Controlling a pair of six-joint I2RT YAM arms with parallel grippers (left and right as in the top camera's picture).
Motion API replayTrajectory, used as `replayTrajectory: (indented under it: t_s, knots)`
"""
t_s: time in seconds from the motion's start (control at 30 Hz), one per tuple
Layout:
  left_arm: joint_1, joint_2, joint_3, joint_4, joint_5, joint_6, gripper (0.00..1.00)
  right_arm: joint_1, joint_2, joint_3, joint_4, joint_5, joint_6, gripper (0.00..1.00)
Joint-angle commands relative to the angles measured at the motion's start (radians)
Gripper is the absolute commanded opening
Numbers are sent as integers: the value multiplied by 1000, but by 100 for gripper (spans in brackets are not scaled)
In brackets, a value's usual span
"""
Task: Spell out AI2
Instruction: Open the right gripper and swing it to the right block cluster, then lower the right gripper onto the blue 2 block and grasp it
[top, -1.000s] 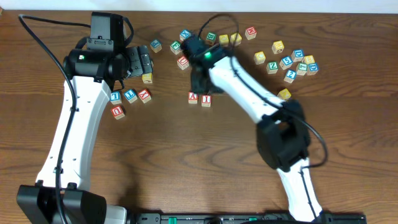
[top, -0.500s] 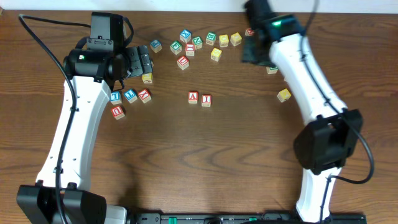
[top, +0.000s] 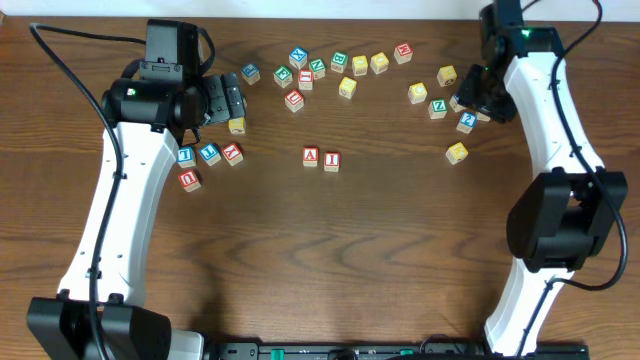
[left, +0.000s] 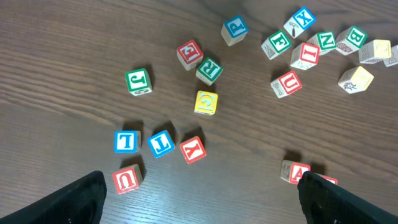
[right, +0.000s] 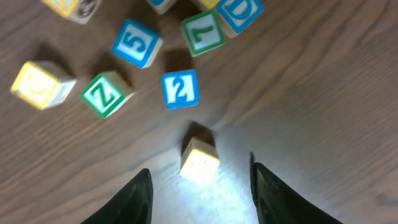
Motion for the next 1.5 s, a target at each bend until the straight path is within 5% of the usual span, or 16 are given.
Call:
replayTrajectory:
  t_s: [0.0, 0.87, 1.47]
  knots:
    - [2, -13, 9, -3, -12, 9, 97, -16, 13, -43, 38, 2, 33, 47]
    - [2, -13, 9, -3, -12, 9, 98, -45, 13, -331, 462, -23, 72, 53]
    - [2, -13, 9, -3, -12, 9, 98, -37, 19, -375, 542, -37, 27, 52]
